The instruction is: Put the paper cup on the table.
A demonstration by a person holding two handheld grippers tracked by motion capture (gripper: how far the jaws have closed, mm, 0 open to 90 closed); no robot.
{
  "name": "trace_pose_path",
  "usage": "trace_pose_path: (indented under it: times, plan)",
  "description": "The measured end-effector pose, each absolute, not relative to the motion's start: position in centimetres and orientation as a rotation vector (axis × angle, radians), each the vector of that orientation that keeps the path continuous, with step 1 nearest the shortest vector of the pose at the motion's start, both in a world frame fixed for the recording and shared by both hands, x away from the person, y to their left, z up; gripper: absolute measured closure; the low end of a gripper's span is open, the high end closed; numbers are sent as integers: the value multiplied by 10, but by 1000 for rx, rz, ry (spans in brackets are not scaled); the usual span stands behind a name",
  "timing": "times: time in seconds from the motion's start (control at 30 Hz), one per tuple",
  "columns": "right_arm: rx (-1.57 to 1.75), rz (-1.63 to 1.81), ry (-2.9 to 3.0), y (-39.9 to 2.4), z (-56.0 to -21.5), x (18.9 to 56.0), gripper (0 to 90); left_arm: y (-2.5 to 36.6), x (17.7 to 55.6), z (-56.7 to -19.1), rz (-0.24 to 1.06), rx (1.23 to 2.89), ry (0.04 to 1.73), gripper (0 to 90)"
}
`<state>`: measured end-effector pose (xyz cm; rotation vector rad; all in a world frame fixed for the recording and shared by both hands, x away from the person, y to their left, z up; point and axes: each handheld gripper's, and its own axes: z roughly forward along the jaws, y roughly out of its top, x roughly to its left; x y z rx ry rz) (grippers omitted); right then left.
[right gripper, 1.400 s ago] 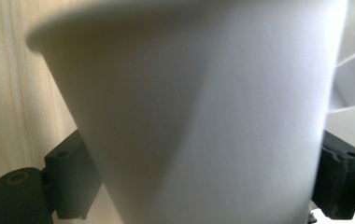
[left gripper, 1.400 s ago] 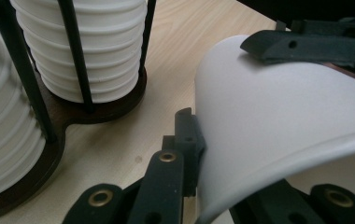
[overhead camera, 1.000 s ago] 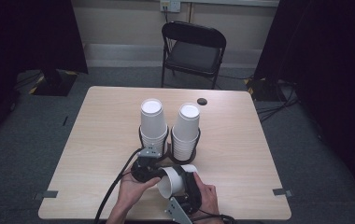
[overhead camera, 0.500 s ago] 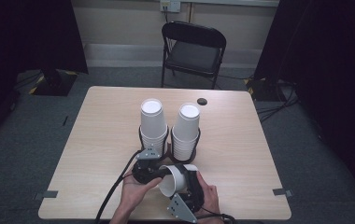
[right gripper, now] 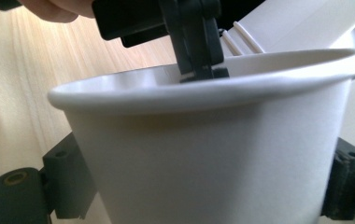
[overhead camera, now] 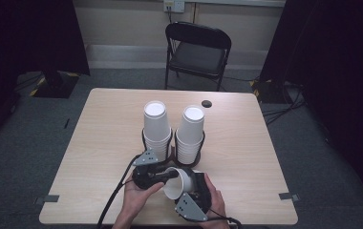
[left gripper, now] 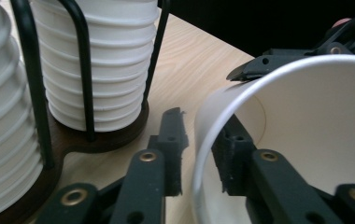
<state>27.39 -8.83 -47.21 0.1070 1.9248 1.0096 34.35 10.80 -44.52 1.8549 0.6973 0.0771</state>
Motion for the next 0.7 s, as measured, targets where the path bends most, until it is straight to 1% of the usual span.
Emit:
trace_pose_path:
  times: [0.1,0.27,0.33,0.4,0.7]
  plan:
    - [139,1029,1938,-91,-471,275,119,109,342,-445,85,1835,687,673]
    - [210,1082,1956,-97,-469,280,119,108,336,-444,124,1805,660,564]
    - [240,1113,1958,-99,-469,281,119,109,335,-443,131,1795,658,545]
    - [267,1146,1965,-102,-467,283,118,112,331,-442,193,1777,660,526]
    - [404,1247,2004,-113,-468,291,117,118,332,-446,209,1736,669,452]
